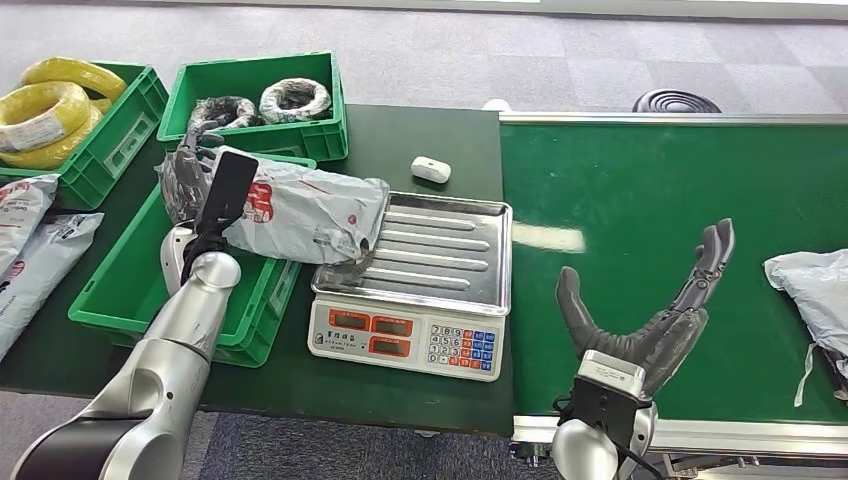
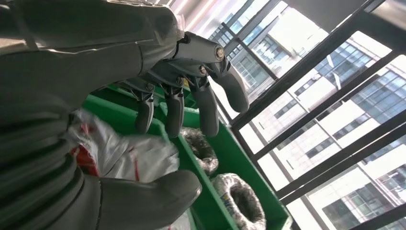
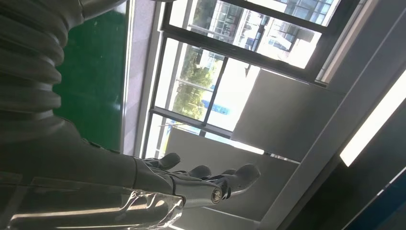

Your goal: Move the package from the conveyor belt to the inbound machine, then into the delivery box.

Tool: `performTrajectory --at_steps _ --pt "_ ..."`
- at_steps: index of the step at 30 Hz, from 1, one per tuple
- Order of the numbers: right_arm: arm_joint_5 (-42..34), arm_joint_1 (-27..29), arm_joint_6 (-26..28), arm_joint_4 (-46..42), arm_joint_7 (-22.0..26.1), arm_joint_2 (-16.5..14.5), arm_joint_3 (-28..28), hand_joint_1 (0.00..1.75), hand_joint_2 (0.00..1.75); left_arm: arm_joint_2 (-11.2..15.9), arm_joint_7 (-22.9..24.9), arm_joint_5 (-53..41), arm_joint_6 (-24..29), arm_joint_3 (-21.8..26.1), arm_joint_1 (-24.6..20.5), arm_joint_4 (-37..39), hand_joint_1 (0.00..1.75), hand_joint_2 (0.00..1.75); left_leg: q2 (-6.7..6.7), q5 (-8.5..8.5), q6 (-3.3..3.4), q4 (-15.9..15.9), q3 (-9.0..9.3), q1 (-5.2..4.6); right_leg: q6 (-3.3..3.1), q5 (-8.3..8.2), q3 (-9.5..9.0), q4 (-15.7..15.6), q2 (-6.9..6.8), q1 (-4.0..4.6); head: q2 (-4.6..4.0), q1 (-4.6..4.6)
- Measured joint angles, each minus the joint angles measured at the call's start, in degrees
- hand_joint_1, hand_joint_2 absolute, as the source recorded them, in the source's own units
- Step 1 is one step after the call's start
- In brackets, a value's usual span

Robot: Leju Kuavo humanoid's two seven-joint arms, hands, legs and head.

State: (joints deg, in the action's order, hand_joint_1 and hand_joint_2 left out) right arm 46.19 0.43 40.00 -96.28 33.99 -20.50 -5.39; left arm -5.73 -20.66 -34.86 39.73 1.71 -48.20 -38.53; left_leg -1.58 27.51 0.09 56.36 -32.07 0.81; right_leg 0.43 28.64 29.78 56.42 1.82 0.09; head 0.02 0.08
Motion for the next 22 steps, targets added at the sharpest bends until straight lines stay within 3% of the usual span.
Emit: performTrajectory --at_steps 9,22 --pt "0.1 -0.1 0.0 0.0 -0.1 0.0 -0.3 0.00 1.75 0.0 -0.9 -1.3 0.0 5.8 1.3 7.9 0.00 1.75 -0.01 0.00 0.00 0.0 0.00 0.00 0.00 0.00 -0.01 0.0 -0.02 -0.01 -0.01 0.02" --pt "-0.1 -1.0 0.0 0.6 0.1 0.0 -0.4 0.00 1.75 -0.9 -4.0 -3.4 0.1 11.0 0.7 9.6 0.00 1.75 -0.02 0.00 -0.01 0.0 0.23 -0.02 0.00 0.00 -0.25 0.0 -0.02 -0.01 0.00 0.01"
